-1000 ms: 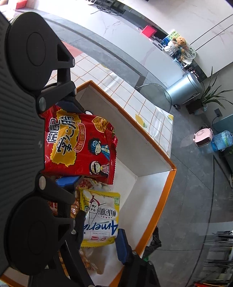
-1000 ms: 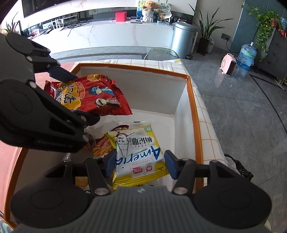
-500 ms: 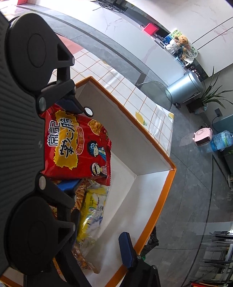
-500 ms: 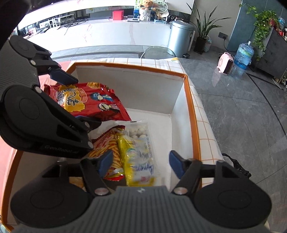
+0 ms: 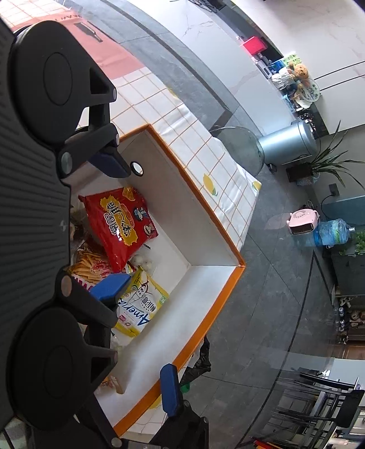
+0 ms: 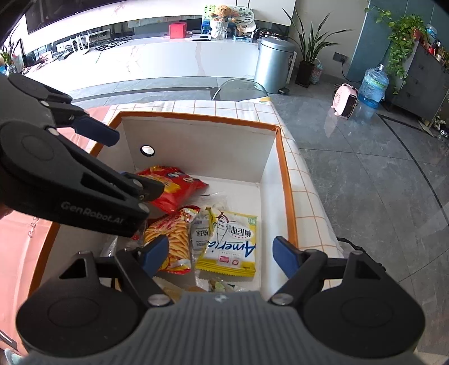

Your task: Organize snacks

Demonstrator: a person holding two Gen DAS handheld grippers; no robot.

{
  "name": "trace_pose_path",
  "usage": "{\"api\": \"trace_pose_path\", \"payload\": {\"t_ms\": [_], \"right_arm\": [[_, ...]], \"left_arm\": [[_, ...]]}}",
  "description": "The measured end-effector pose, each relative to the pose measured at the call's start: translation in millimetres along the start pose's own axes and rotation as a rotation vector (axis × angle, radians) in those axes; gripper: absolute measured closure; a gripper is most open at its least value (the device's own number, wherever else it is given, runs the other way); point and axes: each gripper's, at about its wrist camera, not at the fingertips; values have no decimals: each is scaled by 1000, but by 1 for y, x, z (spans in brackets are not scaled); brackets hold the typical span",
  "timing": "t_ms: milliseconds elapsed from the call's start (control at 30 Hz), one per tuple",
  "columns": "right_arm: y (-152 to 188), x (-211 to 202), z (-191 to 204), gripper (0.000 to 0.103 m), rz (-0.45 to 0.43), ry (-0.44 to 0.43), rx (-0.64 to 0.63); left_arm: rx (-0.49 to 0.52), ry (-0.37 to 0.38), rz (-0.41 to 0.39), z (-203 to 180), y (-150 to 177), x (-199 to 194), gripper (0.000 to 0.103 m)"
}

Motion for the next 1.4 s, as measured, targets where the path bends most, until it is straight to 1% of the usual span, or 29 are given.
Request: {"api": "trace_pose_path", "payload": {"t_ms": [67,167,300,367,467,600,700,800,967,1033,1100,1200,1300,1400], "right_arm": [[1,-7,-1,19,0,-5,12],[2,-23,2,18,-11,-21,23],[7,-52,6,13,-37,-52,62],[12,-67,10,13,-52,-70,82],[21,-92,17,12,-86,-106,107],[38,-124,30,10,-151,-144,149],[56,-144,44,10,-198,-142,169],[77,-159,64,9,-241,-129,167],[116,-181,88,9,-315,-102,196],[133,-188,93,9,-346,-90,219],[146,-192,96,8,-364,-82,240],[160,-190,106,8,-359,-55,242],[168,-182,119,8,-338,-49,209],[173,-173,128,8,-319,-47,192]], "left_arm": [[-4,-15,-11,1,3,-12,12],[-30,-37,-28,5,10,-36,12],[-60,-70,-80,11,25,-76,12],[-87,-86,-112,13,34,-97,12],[-148,-81,-164,18,53,-129,12],[-241,-68,-206,23,83,-165,12],[-273,-68,-228,21,106,-190,12],[-295,-102,-247,13,127,-207,12],[-365,-217,-302,3,165,-217,12],[-387,-242,-322,1,178,-218,12],[-402,-247,-347,-2,191,-218,12],[-404,-249,-370,-9,204,-213,12],[-402,-236,-361,-14,215,-205,11],[-425,-223,-340,-13,224,-192,11]]}}
Point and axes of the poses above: each gripper's, at about its wrist camera, not at the fingertips, and x roughly the way its jaws point, z to its left, y to its underside, and after that the axes turned 10 degrees about z, right-handed
